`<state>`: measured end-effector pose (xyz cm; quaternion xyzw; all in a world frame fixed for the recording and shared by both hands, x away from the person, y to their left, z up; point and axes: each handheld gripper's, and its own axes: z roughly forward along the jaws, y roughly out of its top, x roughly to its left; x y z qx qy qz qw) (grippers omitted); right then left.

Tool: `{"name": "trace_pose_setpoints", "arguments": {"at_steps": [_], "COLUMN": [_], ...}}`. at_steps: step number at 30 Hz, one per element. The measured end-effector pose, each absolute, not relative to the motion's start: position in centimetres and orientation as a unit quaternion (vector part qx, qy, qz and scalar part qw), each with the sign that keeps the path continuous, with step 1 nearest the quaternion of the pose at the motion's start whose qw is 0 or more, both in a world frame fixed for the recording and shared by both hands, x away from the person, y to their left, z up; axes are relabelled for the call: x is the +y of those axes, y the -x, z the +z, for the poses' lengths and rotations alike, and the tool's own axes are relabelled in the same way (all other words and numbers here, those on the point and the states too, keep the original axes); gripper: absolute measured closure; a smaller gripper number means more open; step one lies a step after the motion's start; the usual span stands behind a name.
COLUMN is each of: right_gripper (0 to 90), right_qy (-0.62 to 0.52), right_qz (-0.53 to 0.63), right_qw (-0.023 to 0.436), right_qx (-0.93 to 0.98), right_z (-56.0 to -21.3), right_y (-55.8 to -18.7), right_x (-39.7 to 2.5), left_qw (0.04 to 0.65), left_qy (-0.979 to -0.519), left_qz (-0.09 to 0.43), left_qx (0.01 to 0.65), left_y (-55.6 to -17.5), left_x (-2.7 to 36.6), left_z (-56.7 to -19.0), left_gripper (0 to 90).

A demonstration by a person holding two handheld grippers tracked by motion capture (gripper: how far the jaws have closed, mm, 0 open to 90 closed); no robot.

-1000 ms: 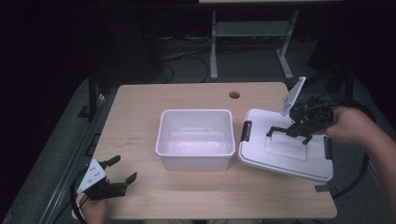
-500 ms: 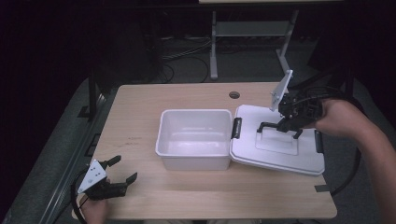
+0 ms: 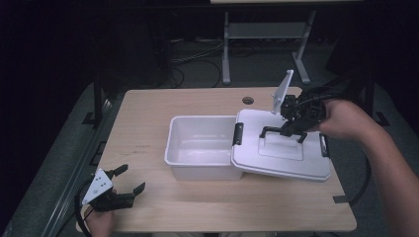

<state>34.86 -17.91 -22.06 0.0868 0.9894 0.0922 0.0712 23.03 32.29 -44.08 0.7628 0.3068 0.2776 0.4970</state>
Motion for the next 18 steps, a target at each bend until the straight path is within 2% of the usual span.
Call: {"name": "trace_pose_setpoints", "arguments": {"at_steps": [18], "right_gripper": [84.1], "right_qy": [-0.055], "right_qz": [0.087], "right_qw": [0.073], "right_qx": [0.992], "right_z": [-21.6], "right_y": [-35.9], "right_x": [-14.1], "left_qw": [0.498], "left_qy": [-0.762], "left_qz": [0.276], "left_qx": [0.309], "left_y": [-23.1], "left_x": [32.4], "left_z": [-44.2], "left_gripper": [13.5]}}
